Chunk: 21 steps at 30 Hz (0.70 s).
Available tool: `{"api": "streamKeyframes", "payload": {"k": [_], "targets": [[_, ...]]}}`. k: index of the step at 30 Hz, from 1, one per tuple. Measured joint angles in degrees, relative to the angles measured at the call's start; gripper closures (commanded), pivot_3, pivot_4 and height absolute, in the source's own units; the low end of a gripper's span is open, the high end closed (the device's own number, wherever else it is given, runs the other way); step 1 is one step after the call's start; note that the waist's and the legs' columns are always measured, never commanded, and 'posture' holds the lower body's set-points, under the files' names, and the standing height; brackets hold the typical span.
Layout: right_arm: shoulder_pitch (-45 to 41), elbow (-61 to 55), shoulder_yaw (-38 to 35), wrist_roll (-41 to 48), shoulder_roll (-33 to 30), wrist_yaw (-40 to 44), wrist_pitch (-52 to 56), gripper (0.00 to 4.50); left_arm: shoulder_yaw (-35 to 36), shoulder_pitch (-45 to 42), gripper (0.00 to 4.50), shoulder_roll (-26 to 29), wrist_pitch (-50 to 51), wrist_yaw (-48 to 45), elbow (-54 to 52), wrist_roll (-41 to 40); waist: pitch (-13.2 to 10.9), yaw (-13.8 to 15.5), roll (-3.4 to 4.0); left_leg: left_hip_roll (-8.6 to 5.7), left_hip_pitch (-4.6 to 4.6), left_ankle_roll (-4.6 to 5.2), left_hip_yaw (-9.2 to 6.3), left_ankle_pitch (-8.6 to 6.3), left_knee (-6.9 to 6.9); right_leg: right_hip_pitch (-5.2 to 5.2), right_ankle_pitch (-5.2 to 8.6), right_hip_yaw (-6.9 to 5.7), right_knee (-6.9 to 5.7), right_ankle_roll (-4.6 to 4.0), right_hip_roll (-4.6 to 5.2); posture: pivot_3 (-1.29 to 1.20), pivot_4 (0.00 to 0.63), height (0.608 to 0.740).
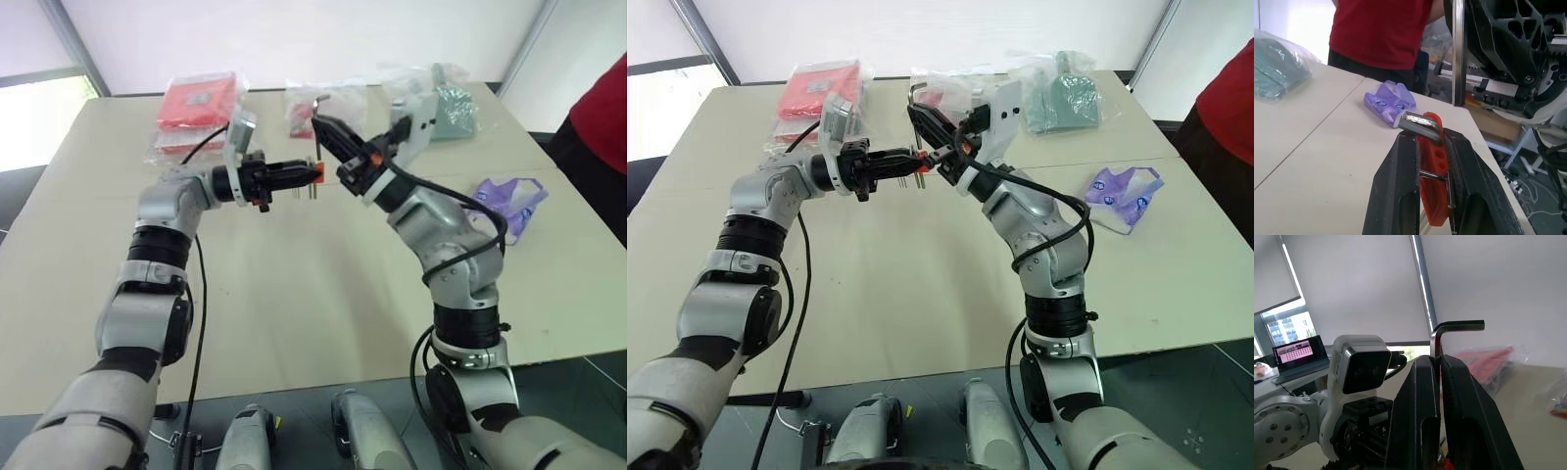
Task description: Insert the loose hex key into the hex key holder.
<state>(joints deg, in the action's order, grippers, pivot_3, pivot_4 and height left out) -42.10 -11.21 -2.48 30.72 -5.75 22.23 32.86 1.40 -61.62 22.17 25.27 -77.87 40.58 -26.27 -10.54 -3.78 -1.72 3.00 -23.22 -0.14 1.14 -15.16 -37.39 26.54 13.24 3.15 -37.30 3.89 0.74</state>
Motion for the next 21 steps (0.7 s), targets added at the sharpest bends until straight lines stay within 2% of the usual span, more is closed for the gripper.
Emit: {"api": "streamKeyframes", "payload": {"k": [21], "targets": [[0.00, 0.76, 0.21, -0.63, -0.40, 0.09, -1.27, 4.48, 0.53, -0.01, 4.34, -0.07, 2.01, -0.40, -1.51, -0.58, 0.00, -0.01, 0.00, 0.00, 0.00, 0.00, 0.00, 0.00, -0.01, 0.00, 0.00, 0.00, -0.01, 0.00, 0.00, 0.00, 0.150, 0.740]]}}
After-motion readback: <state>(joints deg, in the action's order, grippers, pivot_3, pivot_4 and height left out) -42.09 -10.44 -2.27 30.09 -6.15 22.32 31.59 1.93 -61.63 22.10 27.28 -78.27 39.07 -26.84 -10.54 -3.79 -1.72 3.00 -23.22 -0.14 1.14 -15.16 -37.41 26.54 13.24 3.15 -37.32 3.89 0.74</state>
